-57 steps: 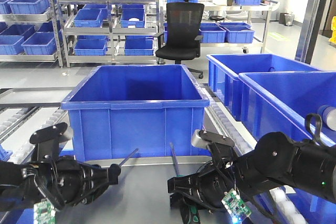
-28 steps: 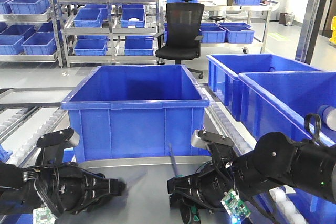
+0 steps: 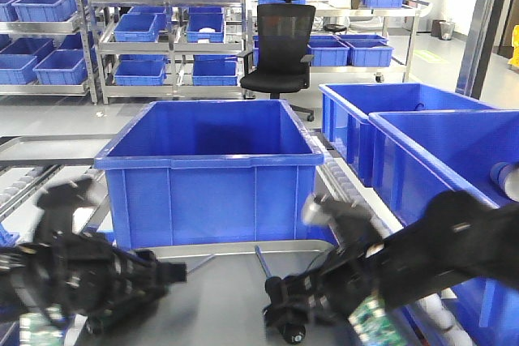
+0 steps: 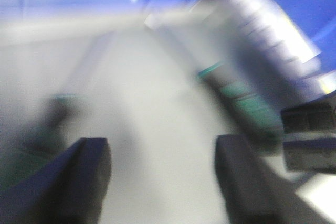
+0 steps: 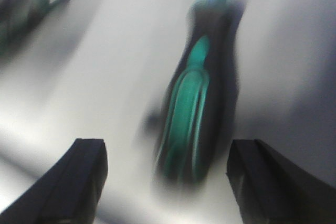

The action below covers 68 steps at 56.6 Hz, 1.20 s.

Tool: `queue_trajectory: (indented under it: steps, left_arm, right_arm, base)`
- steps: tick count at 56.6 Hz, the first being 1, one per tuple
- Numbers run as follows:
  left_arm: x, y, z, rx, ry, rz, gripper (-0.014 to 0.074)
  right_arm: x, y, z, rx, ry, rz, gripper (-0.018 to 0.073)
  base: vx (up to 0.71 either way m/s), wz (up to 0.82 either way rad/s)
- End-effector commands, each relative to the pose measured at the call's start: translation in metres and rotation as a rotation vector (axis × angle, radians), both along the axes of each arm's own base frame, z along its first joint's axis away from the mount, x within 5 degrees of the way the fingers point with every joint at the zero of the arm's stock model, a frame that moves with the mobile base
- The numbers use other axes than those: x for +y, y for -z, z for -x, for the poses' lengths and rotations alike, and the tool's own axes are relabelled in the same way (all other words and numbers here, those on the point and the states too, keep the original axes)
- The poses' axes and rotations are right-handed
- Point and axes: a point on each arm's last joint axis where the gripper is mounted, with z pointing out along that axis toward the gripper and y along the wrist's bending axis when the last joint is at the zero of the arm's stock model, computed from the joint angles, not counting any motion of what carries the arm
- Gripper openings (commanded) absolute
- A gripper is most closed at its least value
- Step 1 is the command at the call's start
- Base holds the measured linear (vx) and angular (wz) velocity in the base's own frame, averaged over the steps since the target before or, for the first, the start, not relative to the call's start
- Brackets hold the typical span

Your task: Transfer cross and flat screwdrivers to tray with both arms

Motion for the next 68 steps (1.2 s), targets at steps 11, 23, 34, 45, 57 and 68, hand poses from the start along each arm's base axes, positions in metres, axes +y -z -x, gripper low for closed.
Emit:
queue_trajectory:
  steps: [11, 23, 34, 45, 57, 68]
  left_arm:
    - [0.024, -0.077, 0.068, -0.292, 0.096, -0.056, 0.003]
    - [0.054, -0.1, 0.126, -0.373, 0.069, -0.167, 0.0]
    - [0.081, -0.091, 0.17, -0.54, -0.051, -0.183, 0.0001]
    - [0.092, -0.053, 0.181, -0.723, -0.168, -0.098, 0.0003]
    - [0.094, -0.047, 0.179, -0.775, -0.204, -0.076, 0.0003]
    - [0.094, -0.047, 0.179, -0.775, -0.204, -0.076, 0.0003]
  right_arm:
    - [-0.038, -0.104, 0.07, -0.331, -0.013, 0.006, 0.0256]
    - [-0.079, -0.14, 0.132, -0.557, 0.081, 0.102, -0.0013]
    - [-0.106, -0.103, 0.186, -0.808, 0.16, 0.033, -0.001]
    - [-0.118, -0.067, 0.209, -1.007, 0.234, -0.061, -0.001]
    - [-0.119, -0.048, 0.21, -1.016, 0.243, -0.064, -0.0008]
    - [-0.118, -0.042, 0.209, -0.981, 0.233, -0.047, -0.0008]
  base:
    - [0.0, 0.0]
    - [0.0, 0.0]
    - [0.0, 0.0]
    - [0.0, 0.0]
    - [0.0, 0.0]
    - [0.0, 0.0]
